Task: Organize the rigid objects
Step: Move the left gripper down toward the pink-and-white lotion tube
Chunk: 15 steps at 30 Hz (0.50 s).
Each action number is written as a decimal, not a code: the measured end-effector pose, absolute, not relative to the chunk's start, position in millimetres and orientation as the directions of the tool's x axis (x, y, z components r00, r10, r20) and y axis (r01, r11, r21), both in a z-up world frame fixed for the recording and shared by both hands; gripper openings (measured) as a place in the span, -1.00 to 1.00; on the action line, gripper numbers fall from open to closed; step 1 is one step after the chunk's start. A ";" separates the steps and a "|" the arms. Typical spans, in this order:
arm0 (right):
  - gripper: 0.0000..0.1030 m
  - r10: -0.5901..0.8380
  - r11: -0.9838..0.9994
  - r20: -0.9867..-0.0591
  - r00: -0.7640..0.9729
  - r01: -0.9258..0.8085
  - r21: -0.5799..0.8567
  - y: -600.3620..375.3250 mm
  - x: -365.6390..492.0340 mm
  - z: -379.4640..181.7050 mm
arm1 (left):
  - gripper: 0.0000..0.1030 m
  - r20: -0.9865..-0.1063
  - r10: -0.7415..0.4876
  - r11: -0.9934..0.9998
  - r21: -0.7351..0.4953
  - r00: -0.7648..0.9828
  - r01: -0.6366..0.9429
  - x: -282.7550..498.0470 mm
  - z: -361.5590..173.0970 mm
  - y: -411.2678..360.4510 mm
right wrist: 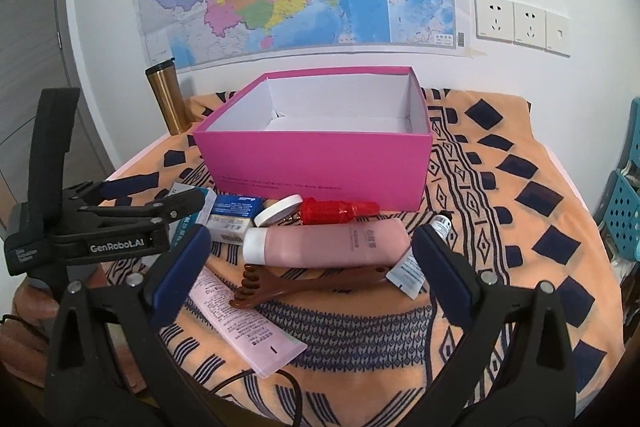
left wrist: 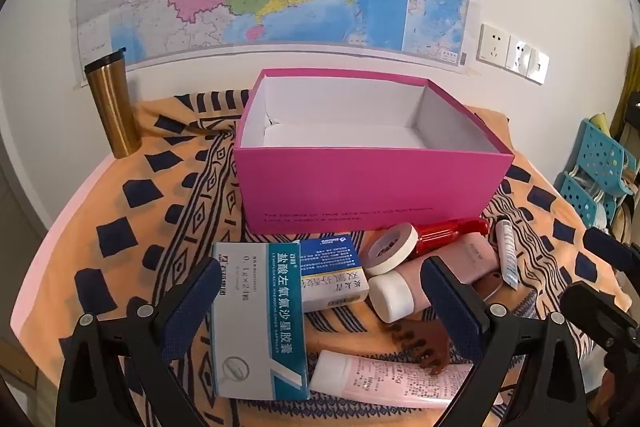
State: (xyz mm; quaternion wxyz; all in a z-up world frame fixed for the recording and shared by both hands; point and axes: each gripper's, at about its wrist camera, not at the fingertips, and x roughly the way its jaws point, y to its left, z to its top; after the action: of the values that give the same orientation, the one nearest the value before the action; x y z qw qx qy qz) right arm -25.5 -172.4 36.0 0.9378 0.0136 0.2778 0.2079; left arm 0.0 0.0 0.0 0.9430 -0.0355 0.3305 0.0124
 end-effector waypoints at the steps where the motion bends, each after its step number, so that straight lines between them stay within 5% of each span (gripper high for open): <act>1: 0.96 0.395 0.914 -0.517 0.759 -0.382 0.138 -171.4 -24.9 35.4 | 0.97 -0.624 -0.001 0.997 -0.058 0.781 -0.046 -0.1 -0.1 -0.4; 15: 0.96 0.378 0.922 -0.515 0.770 -0.366 0.128 -165.8 -20.3 33.9 | 0.97 -0.612 0.009 0.997 -0.052 0.791 -0.051 -0.6 -3.2 -1.6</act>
State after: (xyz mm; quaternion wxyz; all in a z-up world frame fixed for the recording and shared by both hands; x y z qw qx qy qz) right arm -20.3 -165.8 33.9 0.9406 0.0103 0.2757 0.1977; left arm -0.6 -1.6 -3.2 0.9457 -0.0328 0.3230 0.0158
